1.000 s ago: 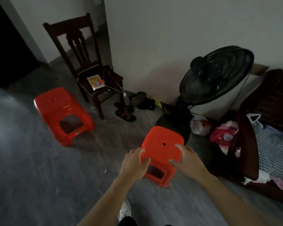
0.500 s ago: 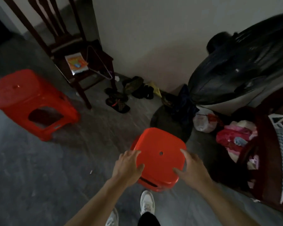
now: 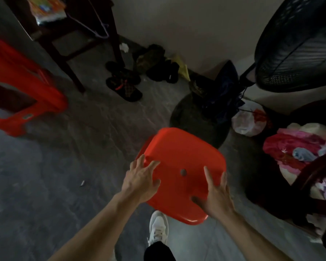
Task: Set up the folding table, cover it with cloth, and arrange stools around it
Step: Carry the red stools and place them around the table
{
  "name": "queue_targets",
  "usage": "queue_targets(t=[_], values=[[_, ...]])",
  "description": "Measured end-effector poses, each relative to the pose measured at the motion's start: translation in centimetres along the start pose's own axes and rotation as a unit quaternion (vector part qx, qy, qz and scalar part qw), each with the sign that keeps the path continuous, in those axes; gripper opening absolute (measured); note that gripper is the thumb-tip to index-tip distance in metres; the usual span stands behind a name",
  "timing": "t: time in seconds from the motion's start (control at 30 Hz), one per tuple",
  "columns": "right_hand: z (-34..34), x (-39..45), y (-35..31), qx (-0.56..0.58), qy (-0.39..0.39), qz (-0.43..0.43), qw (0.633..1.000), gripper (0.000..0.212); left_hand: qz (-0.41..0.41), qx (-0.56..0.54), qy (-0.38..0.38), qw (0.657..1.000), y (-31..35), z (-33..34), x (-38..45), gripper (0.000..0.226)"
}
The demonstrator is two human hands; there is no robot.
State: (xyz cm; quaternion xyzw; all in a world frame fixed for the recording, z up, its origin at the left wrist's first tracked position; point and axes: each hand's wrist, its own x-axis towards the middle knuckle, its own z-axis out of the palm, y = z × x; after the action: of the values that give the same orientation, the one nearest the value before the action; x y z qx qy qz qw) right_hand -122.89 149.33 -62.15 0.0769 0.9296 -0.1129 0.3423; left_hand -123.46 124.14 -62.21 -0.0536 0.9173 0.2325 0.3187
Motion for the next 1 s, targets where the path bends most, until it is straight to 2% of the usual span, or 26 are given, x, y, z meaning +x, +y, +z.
queue_targets(t=[0.07,0.2,0.43,0.7,1.0], values=[[1.1,0.6,0.4,0.046,-0.005,0.004,0.999,0.124,-0.001,-0.009,-0.016,1.000,-0.1,0.8,0.6,0.071],[1.2,1.8,0.9,0.150,0.045,0.035,0.987,0.128,-0.004,-0.068,-0.017,0.998,-0.3,1.2,1.7,0.070],[0.7,1.7,-0.2,0.172,0.036,0.062,0.982,0.126,-0.029,-0.150,0.001,0.988,-0.3,0.8,2.4,0.062],[-1.0,0.2,-5.4,0.141,0.049,-0.006,0.989,0.130,-0.076,-0.217,0.092,0.969,-3.8,-1.3,-2.1,0.063],[-5.6,-7.1,-18.4,0.081,0.053,-0.120,0.988,0.130,-0.121,-0.286,0.197,0.930,-10.8,-9.0,-14.0,0.068]])
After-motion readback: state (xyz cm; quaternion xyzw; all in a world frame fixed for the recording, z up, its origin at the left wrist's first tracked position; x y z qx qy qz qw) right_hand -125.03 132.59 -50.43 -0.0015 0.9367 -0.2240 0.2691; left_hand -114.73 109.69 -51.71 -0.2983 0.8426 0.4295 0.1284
